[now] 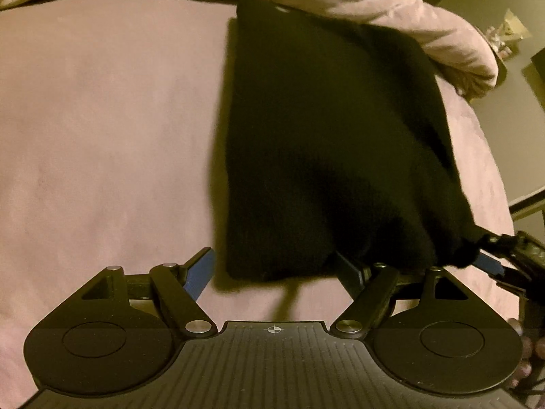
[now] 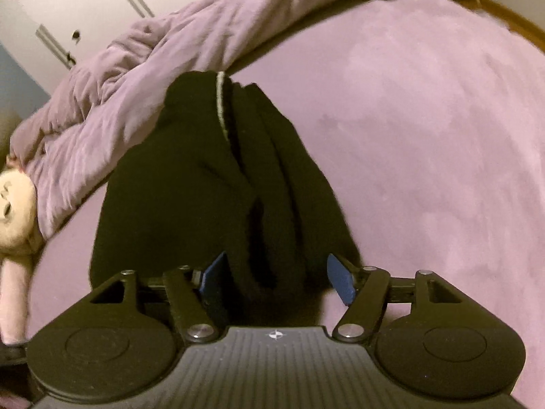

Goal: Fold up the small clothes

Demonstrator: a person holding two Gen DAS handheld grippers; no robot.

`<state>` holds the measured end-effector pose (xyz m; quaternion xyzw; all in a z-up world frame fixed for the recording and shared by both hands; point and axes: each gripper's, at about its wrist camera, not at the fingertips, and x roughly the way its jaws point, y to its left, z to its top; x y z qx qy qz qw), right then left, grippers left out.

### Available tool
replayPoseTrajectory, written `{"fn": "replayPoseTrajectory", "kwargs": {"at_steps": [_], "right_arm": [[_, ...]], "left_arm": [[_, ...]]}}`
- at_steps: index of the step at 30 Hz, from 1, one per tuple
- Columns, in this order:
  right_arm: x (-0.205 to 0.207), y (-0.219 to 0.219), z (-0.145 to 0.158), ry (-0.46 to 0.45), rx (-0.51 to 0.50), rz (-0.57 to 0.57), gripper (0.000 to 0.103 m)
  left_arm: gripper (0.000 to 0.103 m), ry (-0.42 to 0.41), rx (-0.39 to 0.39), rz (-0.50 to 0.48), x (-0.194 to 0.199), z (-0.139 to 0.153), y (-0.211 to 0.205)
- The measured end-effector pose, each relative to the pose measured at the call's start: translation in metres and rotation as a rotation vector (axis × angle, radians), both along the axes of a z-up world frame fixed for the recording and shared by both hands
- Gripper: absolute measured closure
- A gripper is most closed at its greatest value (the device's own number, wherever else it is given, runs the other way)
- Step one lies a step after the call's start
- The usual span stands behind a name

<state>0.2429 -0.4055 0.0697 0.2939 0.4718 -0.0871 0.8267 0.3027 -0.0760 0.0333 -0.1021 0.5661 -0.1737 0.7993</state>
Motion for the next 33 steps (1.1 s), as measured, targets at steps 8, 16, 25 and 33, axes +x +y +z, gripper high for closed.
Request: {"fn": "replayPoseTrajectory", "kwargs": {"at_steps": [8,16,25,33], "right_arm": [[0.002,-0.003,-0.024,-0.056,0.264,-0.112,0.038],[0.023,0.010,-0.019,-0.107,0.211,-0.041,0.057],[0.036,0.012,-0.021,-0.074,0.156,0.005,0.081],[0.040,0.034,0.018,-0.152,-0.162,0.186,0.085]], "left_arm": [[0.020,0.019,0.025,0.021,0.002,-0.009,-0.008],[0.020,0.037,0.047,0.024,0.003,-0.011,-0.015],[0.020,0.035,0.065,0.030,0.006,-0.013,-0.020],[0.020,0.033,0.080,0.044,0.005,-0.015,-0.024]]}}
